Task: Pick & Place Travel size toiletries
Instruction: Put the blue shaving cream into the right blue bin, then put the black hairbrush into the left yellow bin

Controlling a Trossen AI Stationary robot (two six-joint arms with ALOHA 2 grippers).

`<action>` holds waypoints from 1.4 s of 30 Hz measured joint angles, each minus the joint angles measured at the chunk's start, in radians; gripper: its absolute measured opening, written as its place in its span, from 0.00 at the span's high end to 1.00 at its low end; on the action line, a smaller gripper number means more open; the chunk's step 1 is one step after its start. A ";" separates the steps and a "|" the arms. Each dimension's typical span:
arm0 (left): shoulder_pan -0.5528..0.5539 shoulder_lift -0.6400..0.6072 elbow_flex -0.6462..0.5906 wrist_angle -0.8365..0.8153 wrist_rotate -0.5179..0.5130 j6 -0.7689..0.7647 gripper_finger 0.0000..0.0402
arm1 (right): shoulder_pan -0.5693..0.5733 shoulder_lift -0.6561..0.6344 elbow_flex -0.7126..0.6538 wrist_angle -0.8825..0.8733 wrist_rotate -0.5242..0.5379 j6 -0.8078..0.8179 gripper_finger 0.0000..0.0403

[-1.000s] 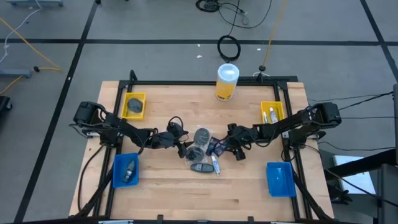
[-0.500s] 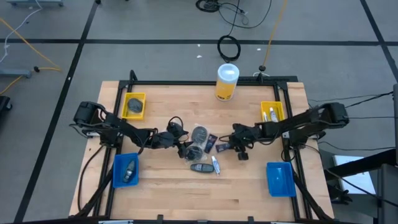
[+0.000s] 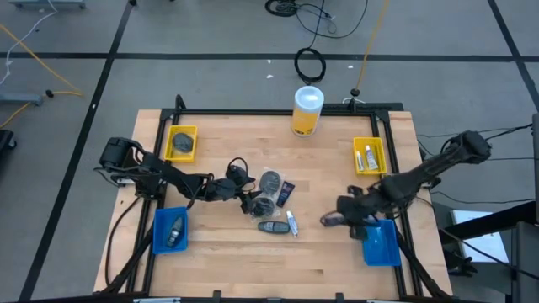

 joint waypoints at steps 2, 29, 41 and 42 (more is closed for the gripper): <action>0.000 0.000 0.000 0.001 0.000 -0.005 0.36 | 0.058 -0.003 0.054 -0.108 -0.048 0.119 0.71; 0.001 0.000 0.000 0.002 -0.004 0.025 0.34 | 0.383 0.042 0.051 -0.445 -0.258 1.001 0.69; 0.001 0.000 0.000 0.003 -0.005 0.022 0.37 | 0.380 -0.021 -0.019 -0.294 -0.224 0.941 0.47; 0.001 0.000 0.000 0.004 -0.005 0.022 0.36 | 0.379 -0.039 -0.019 -0.290 -0.224 0.942 0.45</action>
